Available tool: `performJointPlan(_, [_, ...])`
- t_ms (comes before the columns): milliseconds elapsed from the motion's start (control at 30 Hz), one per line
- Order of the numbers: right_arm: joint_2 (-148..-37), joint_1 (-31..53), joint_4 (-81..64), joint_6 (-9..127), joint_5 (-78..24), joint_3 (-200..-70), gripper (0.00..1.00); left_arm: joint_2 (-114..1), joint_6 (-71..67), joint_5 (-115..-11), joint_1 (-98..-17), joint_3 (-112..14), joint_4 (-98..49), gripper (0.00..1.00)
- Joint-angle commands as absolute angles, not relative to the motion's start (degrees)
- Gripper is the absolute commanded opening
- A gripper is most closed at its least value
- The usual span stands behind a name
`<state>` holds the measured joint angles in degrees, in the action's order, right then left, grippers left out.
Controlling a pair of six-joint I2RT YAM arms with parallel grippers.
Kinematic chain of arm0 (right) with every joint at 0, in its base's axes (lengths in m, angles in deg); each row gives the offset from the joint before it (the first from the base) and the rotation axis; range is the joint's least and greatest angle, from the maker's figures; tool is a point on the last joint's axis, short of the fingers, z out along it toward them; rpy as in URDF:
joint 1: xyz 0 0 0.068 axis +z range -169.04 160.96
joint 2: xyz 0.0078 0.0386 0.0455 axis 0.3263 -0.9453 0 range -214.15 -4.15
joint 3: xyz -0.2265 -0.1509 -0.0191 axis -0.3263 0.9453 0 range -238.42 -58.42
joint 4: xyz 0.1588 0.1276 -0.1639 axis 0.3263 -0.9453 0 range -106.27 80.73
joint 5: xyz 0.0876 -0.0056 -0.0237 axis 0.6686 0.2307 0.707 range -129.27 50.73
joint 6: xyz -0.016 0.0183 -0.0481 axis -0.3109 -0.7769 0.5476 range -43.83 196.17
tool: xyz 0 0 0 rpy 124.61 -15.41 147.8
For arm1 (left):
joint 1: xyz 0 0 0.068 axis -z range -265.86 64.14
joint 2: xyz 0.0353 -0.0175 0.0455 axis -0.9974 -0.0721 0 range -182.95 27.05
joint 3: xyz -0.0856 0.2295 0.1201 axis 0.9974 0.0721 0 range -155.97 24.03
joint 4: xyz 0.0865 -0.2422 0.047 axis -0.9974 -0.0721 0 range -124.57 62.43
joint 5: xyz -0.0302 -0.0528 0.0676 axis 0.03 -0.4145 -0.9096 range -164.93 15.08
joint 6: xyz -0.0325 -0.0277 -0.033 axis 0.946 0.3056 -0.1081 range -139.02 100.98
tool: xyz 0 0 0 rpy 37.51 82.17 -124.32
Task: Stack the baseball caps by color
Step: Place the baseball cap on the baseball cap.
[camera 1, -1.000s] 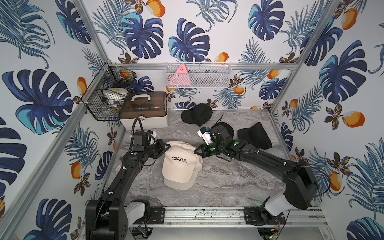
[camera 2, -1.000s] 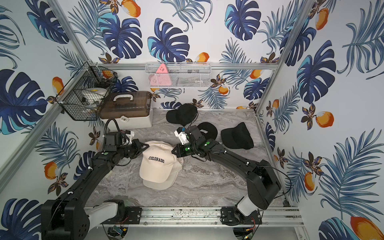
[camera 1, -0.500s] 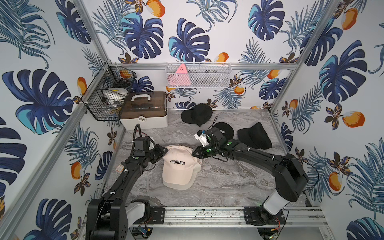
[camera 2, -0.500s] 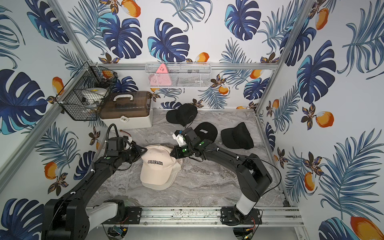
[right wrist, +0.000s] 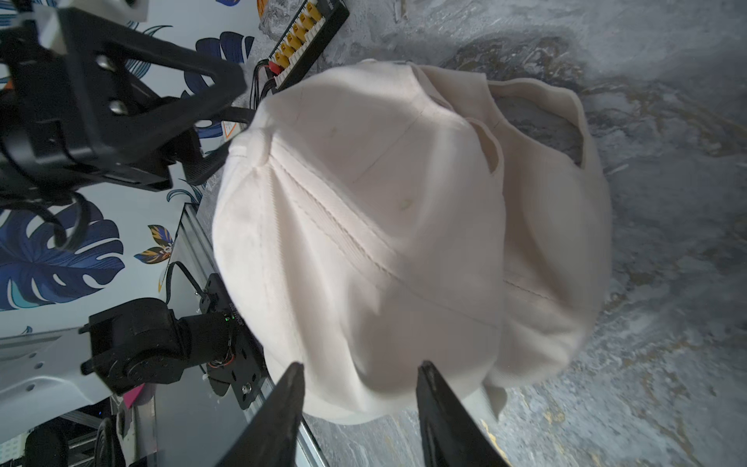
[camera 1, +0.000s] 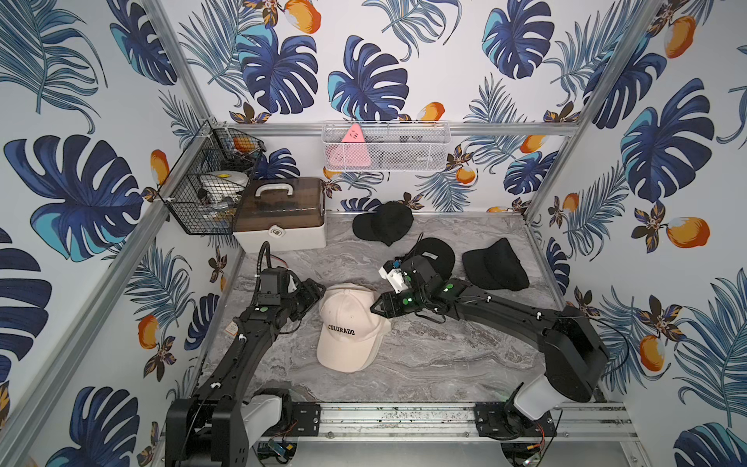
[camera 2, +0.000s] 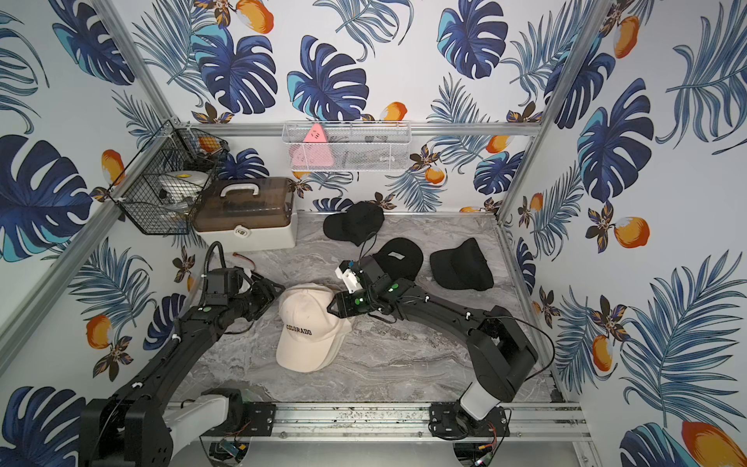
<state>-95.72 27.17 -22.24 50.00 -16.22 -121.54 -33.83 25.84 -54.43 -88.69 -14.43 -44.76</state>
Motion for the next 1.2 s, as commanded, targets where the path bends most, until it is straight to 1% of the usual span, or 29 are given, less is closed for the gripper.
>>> performJointPlan(0, [-93.0, 27.4, -22.0, 48.3, -15.7, -119.9, 0.51, -30.7, 22.9, -59.0, -88.8, -16.6, -50.1, 0.76])
performJointPlan(133, [-91.3, 27.7, -18.9, 47.7, -16.0, -117.2, 0.54, -28.2, 21.1, -60.3, -88.8, -18.9, -54.1, 0.79])
performJointPlan(233, [-92.7, 27.8, -18.8, 49.0, -17.8, -117.8, 0.56, -29.0, 19.1, -56.7, -88.8, -19.2, -53.9, 0.81])
performJointPlan(400, [-96.6, 29.2, -15.7, 48.3, -16.7, -119.8, 0.54, -32.1, 17.3, -55.6, -88.6, -18.6, -54.5, 0.82])
performJointPlan(433, [-97.0, 29.7, -15.9, 48.3, -17.5, -119.9, 0.51, -32.6, 17.5, -55.5, -88.7, -18.2, -54.2, 0.81])
performJointPlan(500, [-97.4, 30.4, -17.3, 47.8, -21.3, -119.9, 0.43, -33.8, 18.0, -55.0, -88.6, -17.4, -53.4, 0.81])
performJointPlan(600, [-97.0, 30.7, -19.8, 47.6, -25.3, -119.0, 0.26, -34.6, 19.1, -54.1, -88.5, -16.1, -51.7, 0.81])
performJointPlan(633, [-96.5, 30.7, -20.4, 47.8, -26.0, -118.7, 0.22, -34.7, 19.5, -53.9, -88.4, -15.8, -51.0, 0.80])
performJointPlan(700, [-95.4, 30.8, -20.7, 47.9, -26.8, -117.3, 0.19, -35.0, 19.5, -53.2, -88.0, -15.4, -50.1, 0.80])
performJointPlan(833, [-94.8, 30.9, -20.0, 47.3, -28.6, -113.8, 0.19, -35.7, 20.4, -53.1, -87.2, -15.1, -48.8, 0.80])
performJointPlan(967, [-95.6, 30.9, -18.3, 46.4, -29.7, -110.9, 0.21, -36.3, 22.3, -55.2, -82.4, -13.6, -46.3, 0.79])
performJointPlan(1100, [-95.3, 30.8, -18.1, 46.2, -31.4, -109.3, 0.27, -38.1, 23.9, -57.3, -79.1, -12.4, -44.7, 0.79])
performJointPlan(1167, [-93.9, 30.9, -18.9, 46.5, -31.8, -109.4, 0.32, -38.3, 24.8, -58.4, -78.7, -11.3, -43.6, 0.78])
